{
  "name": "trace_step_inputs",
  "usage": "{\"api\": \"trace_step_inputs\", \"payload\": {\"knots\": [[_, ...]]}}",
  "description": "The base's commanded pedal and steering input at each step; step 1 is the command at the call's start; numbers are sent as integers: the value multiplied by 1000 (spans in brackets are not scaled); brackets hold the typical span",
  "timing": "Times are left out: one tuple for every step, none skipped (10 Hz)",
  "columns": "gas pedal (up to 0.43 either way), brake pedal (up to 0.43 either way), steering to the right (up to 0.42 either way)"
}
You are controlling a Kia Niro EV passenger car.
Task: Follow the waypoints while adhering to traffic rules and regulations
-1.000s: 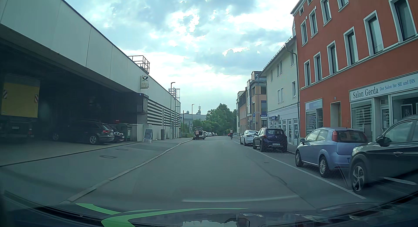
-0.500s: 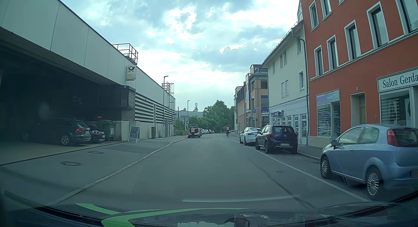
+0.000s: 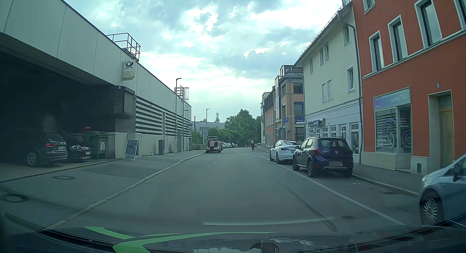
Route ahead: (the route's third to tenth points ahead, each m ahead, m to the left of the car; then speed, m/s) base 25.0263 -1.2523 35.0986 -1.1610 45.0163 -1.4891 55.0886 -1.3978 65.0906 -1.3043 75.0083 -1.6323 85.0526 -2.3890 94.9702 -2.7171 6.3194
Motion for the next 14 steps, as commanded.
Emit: {"api": "trace_step_inputs", "payload": {"knots": [[79, 0, 4], [79, 0, 2], [67, 0, 0], [0, 0, -2], [0, 0, -3], [0, 0, -3], [0, 0, -3], [0, 0, -4], [0, 0, -4], [0, 0, -4], [0, 0, -4], [0, 0, -5], [0, 0, -5], [0, 0, -5]]}}
